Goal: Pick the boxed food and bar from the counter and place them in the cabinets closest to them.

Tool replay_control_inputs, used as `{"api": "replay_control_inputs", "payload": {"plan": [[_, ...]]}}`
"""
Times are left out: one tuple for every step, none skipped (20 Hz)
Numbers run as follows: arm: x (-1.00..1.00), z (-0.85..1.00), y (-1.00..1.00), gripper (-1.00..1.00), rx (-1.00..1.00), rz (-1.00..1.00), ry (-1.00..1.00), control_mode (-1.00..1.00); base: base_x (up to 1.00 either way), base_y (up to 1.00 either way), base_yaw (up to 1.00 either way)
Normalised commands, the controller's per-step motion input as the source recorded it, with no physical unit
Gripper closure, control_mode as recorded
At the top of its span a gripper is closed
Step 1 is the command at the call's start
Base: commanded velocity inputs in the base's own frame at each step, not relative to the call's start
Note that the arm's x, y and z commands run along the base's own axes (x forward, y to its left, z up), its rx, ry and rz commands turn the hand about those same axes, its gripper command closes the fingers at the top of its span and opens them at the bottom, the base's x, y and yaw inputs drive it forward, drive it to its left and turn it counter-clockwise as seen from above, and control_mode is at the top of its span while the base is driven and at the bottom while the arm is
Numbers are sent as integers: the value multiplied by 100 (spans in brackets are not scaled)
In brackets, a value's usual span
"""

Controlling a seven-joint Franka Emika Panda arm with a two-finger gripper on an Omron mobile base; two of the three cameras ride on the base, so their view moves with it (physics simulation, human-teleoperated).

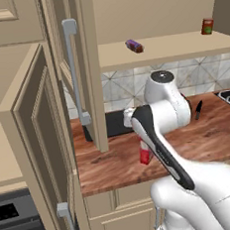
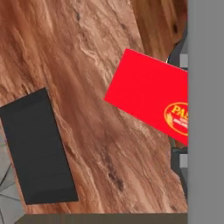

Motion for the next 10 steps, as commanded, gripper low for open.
{"api": "replay_control_inputs", "payload": {"plan": [[-100,21,-55,100,8,0,-25,-100,0,0,0],[-97,23,-52,100,8,0,-27,-100,0,0,0],[-94,26,-50,100,8,0,-27,-100,0,0,0],[-94,29,-48,100,8,0,-27,-100,0,0,0],[-97,35,-44,100,9,0,-26,-100,0,0,0],[-100,46,-43,100,12,0,-23,-100,0,0,0],[-96,57,-41,100,13,0,-20,-100,0,0,0],[-91,61,-30,100,11,0,-20,-100,0,0,0],[-83,66,-25,100,11,0,-18,-100,0,0,0],[-86,66,-30,100,12,0,-18,-100,0,0,0]]}}
